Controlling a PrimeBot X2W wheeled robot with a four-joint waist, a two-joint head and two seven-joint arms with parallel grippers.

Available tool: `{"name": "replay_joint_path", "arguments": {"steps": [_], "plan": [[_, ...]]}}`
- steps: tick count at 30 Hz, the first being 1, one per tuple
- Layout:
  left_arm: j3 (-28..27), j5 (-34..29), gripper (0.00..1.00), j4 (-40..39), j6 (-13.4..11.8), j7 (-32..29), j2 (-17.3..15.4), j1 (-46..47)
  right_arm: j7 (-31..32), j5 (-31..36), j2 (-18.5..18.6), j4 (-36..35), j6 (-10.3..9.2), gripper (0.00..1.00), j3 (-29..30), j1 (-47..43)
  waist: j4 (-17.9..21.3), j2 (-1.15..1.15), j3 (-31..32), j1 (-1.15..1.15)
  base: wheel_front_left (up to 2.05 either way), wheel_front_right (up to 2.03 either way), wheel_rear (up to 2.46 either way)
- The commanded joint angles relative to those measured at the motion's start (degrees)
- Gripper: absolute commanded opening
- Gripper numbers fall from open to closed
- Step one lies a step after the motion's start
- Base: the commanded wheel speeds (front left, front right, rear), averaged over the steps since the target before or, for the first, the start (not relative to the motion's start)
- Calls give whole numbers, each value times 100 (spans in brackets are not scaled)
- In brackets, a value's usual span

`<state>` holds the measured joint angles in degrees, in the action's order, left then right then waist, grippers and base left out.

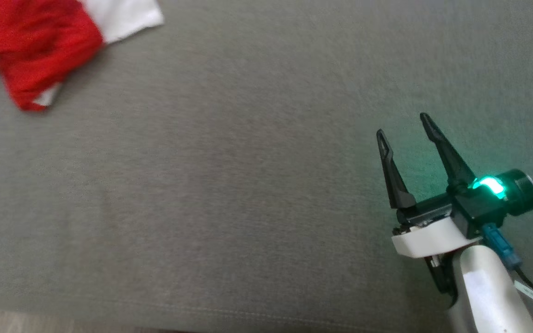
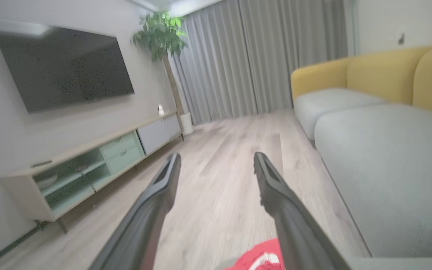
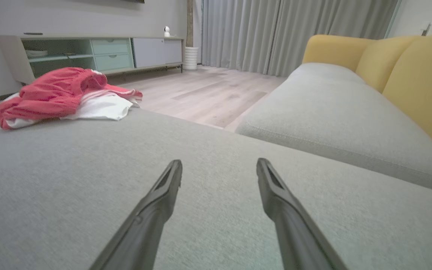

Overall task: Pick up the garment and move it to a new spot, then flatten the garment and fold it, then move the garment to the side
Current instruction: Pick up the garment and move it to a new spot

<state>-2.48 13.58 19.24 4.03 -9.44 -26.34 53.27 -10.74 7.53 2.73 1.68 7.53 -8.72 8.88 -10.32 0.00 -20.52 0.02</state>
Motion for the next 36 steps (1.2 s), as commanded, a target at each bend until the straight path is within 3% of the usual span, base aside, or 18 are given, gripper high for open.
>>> {"name": "replay_joint_path", "arguments": {"steps": [1, 8, 16, 24, 28, 31, 33, 34, 36], "plan": [[-119, -73, 100, 159, -15, -137, -428, 229, 51, 56, 15, -344, -4, 100, -121, 102, 617, 0, -709, -2, 0, 0, 0], [135, -98, 100, 1292, 72, -611, -490, 593, 196, 198, 15, -842, -4, 100, 38, 169, 904, 0, -1232, -2, 0, 0, 0], [168, -216, 100, 2118, -129, -564, -675, 897, 241, 180, 15, -1120, -4, 100, 76, 146, 1081, 0, -1682, -2, 0, 0, 0], [231, -559, 100, 2744, -841, -527, -857, 1180, 193, 118, 15, -1104, -4, 100, 72, 193, 1087, 0, -1813, -2, 0, 0, 0], [213, -564, 100, 2930, -1016, -378, -860, 1281, 175, 83, 15, -1068, -4, 100, 67, 215, 1051, 0, -1800, -2, 0, 0, 0], [196, -507, 41, 3083, -1023, -324, -849, 1350, 160, 80, 15, -1032, -4, 100, 65, 231, 1023, 0, -1782, -2, 0, 0, 0], [195, -479, 11, 3201, -1019, -318, -858, 1382, 145, 77, 15, -1000, -4, 100, 44, 251, 1013, 0, -1762, -2, 0, 0, 0], [187, -456, 0, 3262, -1013, -317, -861, 1396, 136, 72, 15, -982, -4, 100, 28, 264, 1010, 0, -1750, -2, 0, 0, 0], [191, -429, 0, 3368, -987, -283, -866, 1416, 120, 63, 15, -944, -4, 100, 11, 289, 1005, 0, -1722, -2, 0, 0, 0]]}}
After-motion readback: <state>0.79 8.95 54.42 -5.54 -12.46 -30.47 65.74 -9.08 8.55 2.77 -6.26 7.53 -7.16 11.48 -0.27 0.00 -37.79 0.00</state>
